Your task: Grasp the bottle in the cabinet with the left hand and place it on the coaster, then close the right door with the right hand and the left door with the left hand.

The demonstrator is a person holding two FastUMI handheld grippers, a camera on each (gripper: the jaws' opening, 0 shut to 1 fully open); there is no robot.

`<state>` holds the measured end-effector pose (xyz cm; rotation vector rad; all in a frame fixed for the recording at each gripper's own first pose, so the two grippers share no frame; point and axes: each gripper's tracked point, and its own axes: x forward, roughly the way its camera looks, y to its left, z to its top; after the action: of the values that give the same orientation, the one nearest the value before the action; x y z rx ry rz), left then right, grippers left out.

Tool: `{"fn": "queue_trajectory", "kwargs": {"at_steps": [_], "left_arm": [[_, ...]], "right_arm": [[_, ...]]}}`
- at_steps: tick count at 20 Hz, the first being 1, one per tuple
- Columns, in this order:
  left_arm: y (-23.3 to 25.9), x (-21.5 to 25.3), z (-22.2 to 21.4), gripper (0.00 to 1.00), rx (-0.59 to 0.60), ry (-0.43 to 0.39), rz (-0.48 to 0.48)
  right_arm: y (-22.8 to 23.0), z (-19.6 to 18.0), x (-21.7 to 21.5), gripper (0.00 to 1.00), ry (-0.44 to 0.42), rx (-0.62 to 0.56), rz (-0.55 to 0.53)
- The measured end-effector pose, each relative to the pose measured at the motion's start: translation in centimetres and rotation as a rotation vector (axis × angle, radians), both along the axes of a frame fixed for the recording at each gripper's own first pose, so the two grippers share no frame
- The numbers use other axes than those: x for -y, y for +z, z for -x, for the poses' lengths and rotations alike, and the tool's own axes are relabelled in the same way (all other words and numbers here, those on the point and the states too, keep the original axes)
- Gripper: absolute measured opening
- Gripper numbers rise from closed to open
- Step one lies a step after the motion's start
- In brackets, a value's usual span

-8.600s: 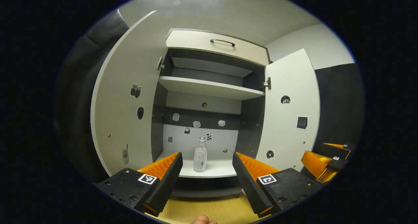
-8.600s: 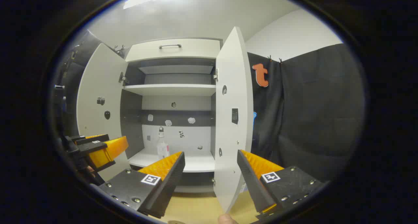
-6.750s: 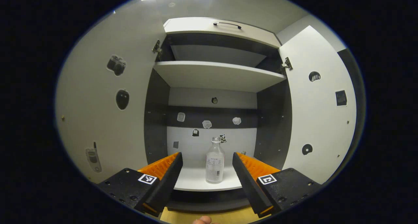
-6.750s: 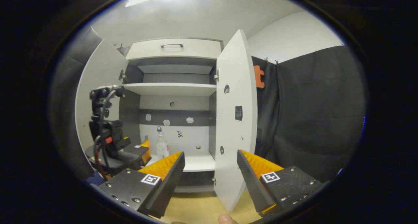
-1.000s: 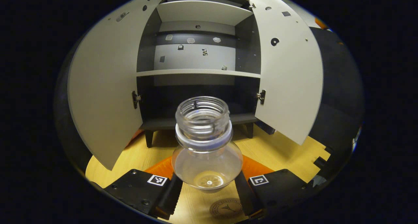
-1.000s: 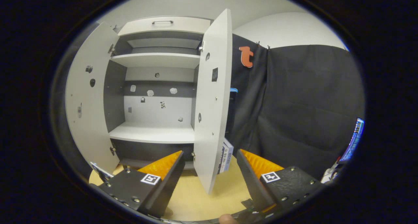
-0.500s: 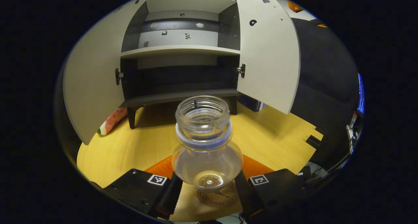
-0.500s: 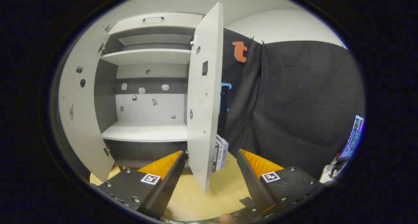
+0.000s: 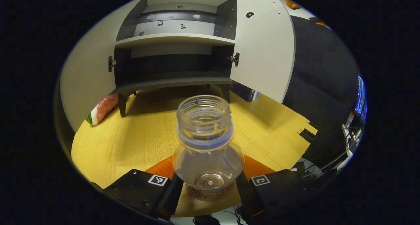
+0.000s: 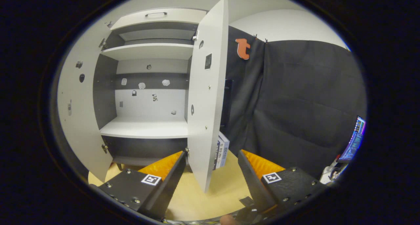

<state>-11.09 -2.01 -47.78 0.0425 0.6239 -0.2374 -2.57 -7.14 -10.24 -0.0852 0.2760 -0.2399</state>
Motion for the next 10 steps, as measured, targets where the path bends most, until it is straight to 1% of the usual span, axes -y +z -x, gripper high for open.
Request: {"fn": "queue_trajectory", "kwargs": {"at_steps": [1,2,3,4,5,6,7,8,9,10], "left_arm": [[0.1,0.0,-0.1,0.77,0.002,0.002,0.004],[0.1,0.2,-0.2,0.80,0.009,0.003,0.002],[0.0,0.2,-0.1,0.78,0.007,0.003,-0.002],[-0.1,0.1,-0.1,0.78,0.009,-0.001,-0.009],[0.0,0.1,-0.1,0.79,0.011,0.000,-0.015],[-0.1,0.1,-0.1,0.81,0.011,0.001,-0.021],[0.0,0.1,0.0,0.82,0.010,0.005,-0.024],[0.2,0.2,-0.1,0.83,0.018,0.009,-0.021],[0.5,0.3,-0.2,0.83,0.026,0.009,-0.016],[0.9,0.5,-0.3,0.84,0.039,0.005,-0.010]], "right_arm": [[0.0,0.2,0.1,0.97,-0.001,-0.001,0.000],[0.0,0.4,0.3,0.97,-0.004,0.001,0.001],[0.1,0.6,0.5,0.97,-0.007,0.003,0.000],[0.2,0.7,0.6,0.94,-0.010,0.005,-0.001],[0.2,1.0,0.8,0.97,-0.012,0.007,-0.001],[0.3,1.1,0.9,0.97,-0.014,0.008,-0.001],[0.2,1.4,1.0,0.94,-0.016,0.007,-0.004],[0.1,1.6,1.0,0.97,-0.017,0.007,-0.008],[0.0,1.8,1.1,0.97,-0.019,0.005,-0.012],[-0.2,2.0,1.1,0.94,-0.022,0.004,-0.016]]}}
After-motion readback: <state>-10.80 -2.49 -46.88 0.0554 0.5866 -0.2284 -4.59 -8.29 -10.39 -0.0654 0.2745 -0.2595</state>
